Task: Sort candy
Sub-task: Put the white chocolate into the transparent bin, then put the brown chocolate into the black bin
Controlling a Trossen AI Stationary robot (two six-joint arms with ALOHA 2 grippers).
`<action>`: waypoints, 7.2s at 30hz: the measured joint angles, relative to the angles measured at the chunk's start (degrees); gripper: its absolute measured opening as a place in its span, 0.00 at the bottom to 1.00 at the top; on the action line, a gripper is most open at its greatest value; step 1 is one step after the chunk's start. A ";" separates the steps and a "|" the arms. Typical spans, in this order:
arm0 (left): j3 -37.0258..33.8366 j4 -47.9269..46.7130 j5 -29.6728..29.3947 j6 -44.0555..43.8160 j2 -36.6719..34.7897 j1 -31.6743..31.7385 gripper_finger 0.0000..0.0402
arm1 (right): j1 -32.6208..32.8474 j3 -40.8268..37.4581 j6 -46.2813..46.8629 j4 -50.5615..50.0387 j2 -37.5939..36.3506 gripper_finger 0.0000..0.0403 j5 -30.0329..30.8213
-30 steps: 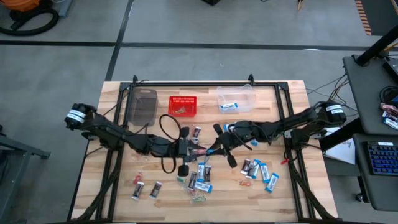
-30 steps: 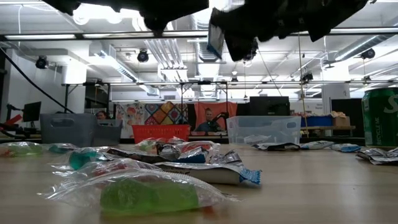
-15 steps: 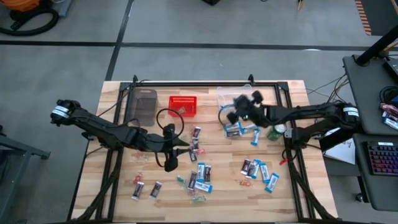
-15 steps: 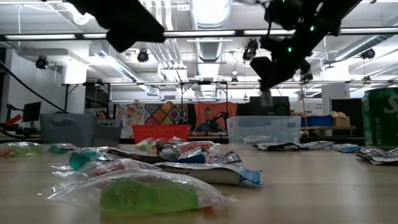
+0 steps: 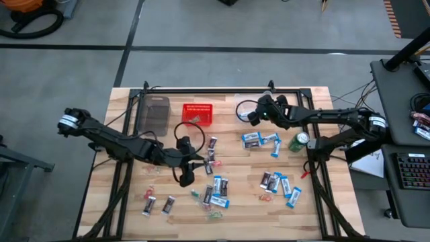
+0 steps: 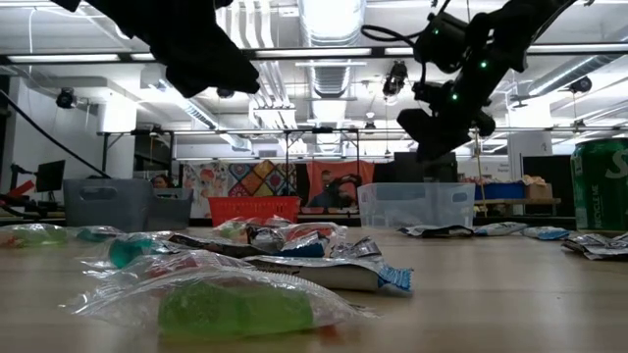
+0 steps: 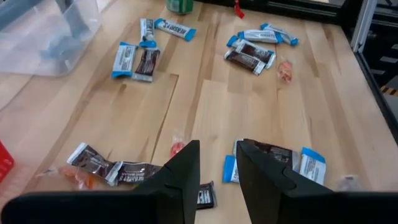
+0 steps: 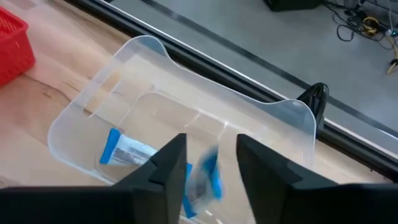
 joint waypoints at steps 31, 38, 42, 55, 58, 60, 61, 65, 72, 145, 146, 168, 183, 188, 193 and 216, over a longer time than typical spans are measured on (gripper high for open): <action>0.00 0.87 -4.29 -2.75 14.83 0.01 0.47 | 18.54 0.00 1.18 0.02 -6.75 0.47 -25.51; 0.00 3.89 -4.45 -2.63 19.48 0.92 0.47 | 21.56 -0.02 1.44 0.18 -6.73 0.47 -25.04; 0.00 4.08 -4.47 -3.50 21.72 1.84 0.47 | 21.92 0.00 1.53 0.49 -6.73 0.47 -25.02; 0.13 6.08 -4.95 -4.14 25.87 2.94 0.39 | 22.04 0.00 1.46 0.96 -6.70 0.47 -24.89; 0.13 6.04 -4.93 -4.24 26.01 2.95 0.35 | 22.04 0.00 1.44 0.97 -6.70 0.47 -24.89; 0.13 6.00 -4.91 -4.24 26.01 2.95 0.30 | 22.04 0.00 1.44 0.98 -6.70 0.47 -24.89; 0.13 5.98 -4.93 -4.21 26.01 2.95 0.28 | 22.04 0.00 1.42 0.96 -6.70 0.47 -24.89; 0.15 5.99 -4.27 -4.13 26.05 2.91 0.17 | 22.04 0.00 1.42 0.96 -6.68 0.47 -24.91; 0.11 5.50 -3.95 -4.04 25.73 2.91 0.01 | 22.04 -0.04 1.36 1.04 -6.68 0.47 -24.91; 13.92 -18.15 -0.84 -28.11 30.93 1.77 0.28 | 22.04 -3.02 1.33 4.76 -6.66 0.47 -24.98; 13.92 -18.13 -0.84 -28.11 30.93 1.76 0.24 | 22.04 -3.02 1.33 4.76 -6.66 0.47 -24.98; 13.51 -27.53 0.46 -23.93 17.73 1.42 0.00 | 22.04 -3.08 1.33 4.76 -6.66 0.47 -25.00; 13.44 -62.46 -14.34 -25.12 -6.48 13.66 0.00 | 22.04 -3.15 1.31 5.42 -6.66 0.47 -24.96; 11.29 -66.39 -14.37 -21.59 -9.92 23.47 0.00 | 22.04 -3.15 1.31 5.44 -6.66 0.47 -24.96; 8.44 -66.42 -13.50 -15.78 -10.77 33.27 0.00 | 22.04 -3.15 1.31 5.44 -6.66 0.47 -24.95; 4.26 -59.29 -14.39 -6.63 -7.68 40.82 0.28 | 21.98 -3.17 1.31 5.42 -6.66 0.47 -24.87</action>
